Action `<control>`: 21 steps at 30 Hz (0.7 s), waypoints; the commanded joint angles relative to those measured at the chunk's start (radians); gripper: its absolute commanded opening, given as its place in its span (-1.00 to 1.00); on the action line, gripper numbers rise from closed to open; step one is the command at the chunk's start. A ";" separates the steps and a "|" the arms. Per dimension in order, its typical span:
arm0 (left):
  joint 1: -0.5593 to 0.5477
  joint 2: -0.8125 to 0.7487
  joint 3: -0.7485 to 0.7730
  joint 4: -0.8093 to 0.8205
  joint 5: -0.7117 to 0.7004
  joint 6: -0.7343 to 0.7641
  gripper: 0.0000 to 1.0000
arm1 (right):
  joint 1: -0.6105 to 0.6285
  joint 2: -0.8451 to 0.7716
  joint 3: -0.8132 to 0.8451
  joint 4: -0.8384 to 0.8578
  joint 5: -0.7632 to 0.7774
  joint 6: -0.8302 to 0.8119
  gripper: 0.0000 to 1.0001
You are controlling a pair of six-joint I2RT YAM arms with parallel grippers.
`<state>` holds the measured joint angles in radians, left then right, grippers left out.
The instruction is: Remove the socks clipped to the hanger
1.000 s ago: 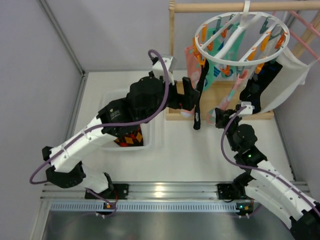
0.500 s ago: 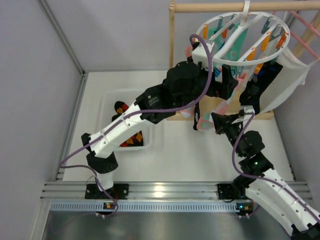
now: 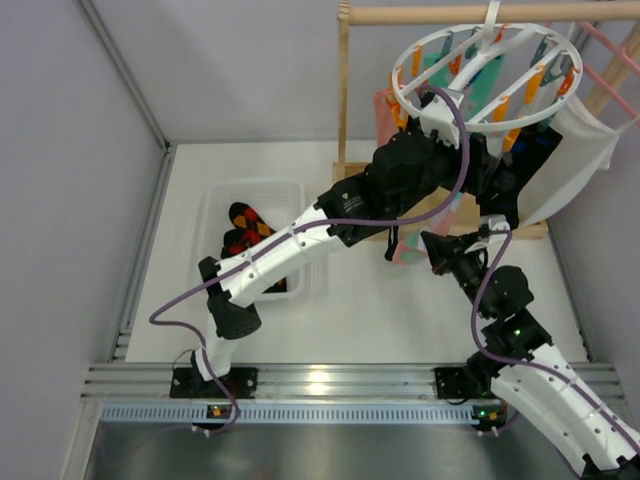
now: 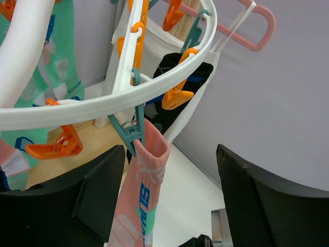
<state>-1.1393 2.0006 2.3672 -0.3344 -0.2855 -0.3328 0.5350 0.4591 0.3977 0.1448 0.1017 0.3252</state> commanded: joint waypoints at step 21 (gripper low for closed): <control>0.078 0.107 0.109 0.173 0.013 0.014 0.22 | 0.019 -0.023 0.061 -0.044 -0.086 -0.003 -1.00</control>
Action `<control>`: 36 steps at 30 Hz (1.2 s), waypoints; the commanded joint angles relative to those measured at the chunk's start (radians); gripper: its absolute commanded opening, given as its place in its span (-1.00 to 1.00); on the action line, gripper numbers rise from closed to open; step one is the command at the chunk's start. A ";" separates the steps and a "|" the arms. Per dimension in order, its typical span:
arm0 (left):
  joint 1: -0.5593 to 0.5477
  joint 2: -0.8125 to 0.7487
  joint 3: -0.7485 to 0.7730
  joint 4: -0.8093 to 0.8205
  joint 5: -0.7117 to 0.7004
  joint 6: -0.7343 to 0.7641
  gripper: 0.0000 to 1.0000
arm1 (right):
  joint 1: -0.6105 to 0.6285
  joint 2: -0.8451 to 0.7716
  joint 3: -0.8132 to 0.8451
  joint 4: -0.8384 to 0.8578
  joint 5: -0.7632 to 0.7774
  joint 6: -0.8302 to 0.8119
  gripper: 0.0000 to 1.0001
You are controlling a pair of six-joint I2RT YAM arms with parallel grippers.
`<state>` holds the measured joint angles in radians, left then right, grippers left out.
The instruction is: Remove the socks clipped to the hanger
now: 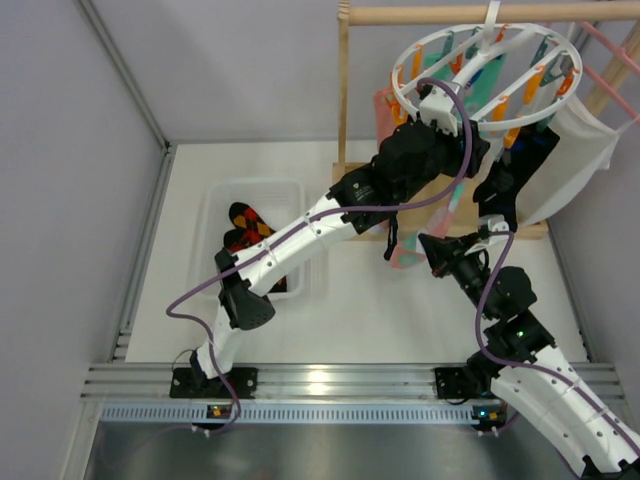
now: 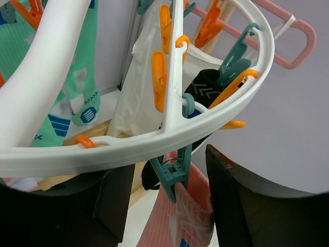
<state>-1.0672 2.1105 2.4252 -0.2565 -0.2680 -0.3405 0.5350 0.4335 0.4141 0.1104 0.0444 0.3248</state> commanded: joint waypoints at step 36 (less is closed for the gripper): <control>-0.057 -0.208 -0.277 0.166 -0.020 0.041 0.63 | 0.017 -0.118 -0.017 -0.178 0.009 -0.007 -1.00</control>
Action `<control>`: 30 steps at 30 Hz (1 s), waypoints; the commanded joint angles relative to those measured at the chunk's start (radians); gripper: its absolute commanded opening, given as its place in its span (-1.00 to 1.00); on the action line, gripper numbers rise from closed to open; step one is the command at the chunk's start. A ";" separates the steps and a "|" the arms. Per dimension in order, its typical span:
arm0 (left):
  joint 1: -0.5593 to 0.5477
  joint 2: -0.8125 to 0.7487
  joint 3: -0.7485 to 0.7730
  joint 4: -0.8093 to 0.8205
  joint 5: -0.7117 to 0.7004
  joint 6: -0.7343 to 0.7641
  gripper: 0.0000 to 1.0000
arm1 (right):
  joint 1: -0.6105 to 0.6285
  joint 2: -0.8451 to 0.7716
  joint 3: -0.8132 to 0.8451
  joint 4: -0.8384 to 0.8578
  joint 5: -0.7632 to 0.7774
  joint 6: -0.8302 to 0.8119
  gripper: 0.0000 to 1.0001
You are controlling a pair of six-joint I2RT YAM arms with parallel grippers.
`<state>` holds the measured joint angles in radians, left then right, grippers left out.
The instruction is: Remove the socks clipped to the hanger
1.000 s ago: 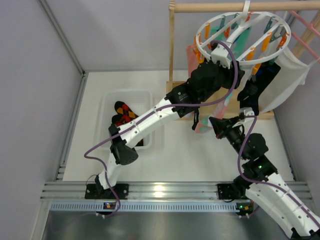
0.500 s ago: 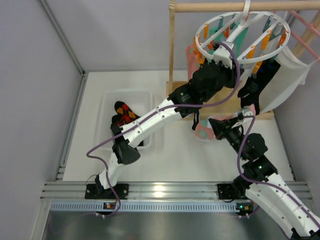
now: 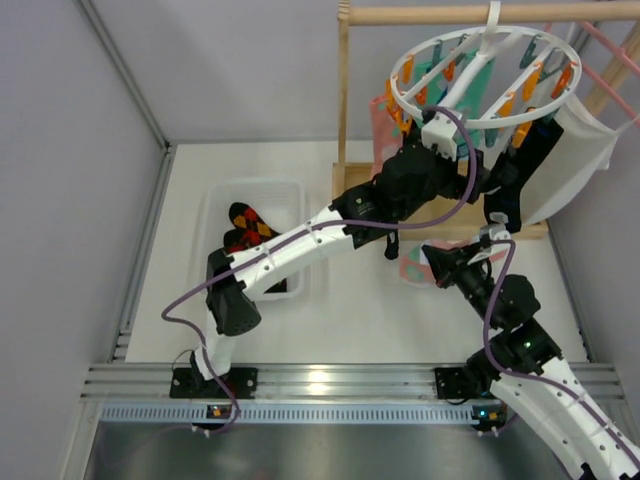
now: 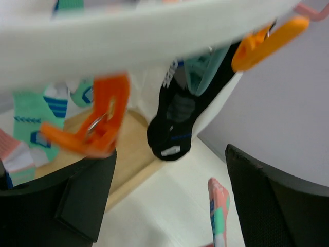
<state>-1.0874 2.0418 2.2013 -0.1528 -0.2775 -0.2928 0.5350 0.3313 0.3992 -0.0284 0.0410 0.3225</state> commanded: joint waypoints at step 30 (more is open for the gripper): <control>0.394 -1.215 -1.171 -0.740 -0.541 -0.333 0.97 | 0.334 0.838 0.599 0.096 -0.305 -0.063 -1.00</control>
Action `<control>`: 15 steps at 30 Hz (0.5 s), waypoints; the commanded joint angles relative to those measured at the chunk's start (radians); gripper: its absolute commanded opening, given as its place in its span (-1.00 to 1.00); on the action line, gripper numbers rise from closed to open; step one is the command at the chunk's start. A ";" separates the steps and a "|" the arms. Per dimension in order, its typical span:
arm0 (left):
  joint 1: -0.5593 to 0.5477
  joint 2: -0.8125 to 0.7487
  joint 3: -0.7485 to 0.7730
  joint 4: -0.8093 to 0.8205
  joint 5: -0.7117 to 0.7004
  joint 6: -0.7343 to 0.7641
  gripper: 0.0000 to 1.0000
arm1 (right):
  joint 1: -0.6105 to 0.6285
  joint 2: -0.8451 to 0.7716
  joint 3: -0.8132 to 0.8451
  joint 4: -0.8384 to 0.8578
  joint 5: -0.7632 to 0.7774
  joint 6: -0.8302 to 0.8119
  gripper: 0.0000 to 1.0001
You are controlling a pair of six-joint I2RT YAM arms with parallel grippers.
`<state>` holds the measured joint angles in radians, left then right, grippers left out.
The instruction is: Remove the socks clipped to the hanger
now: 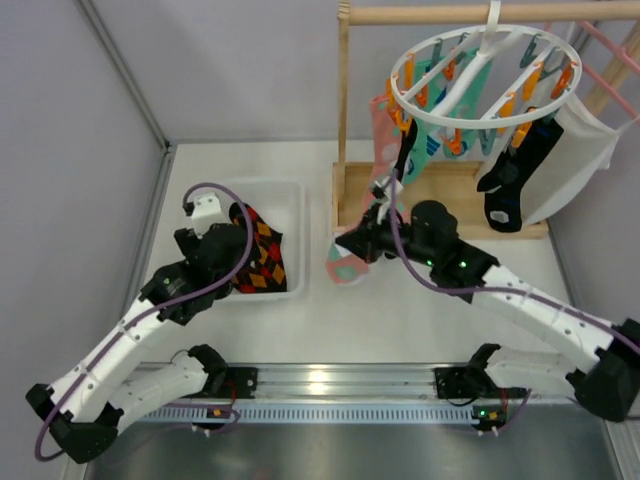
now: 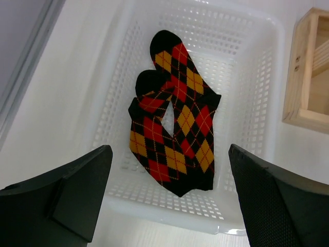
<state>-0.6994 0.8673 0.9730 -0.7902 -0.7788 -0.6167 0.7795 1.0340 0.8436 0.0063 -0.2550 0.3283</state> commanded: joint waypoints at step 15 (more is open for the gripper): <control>0.015 -0.277 0.026 -0.153 -0.177 -0.009 0.97 | 0.155 0.903 0.942 -0.187 -0.058 -0.052 -0.07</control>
<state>-0.6888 0.5941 1.0088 -0.9295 -0.9356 -0.6231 0.9207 1.9068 1.6871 -0.1066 -0.2924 0.2871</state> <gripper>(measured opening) 0.984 0.428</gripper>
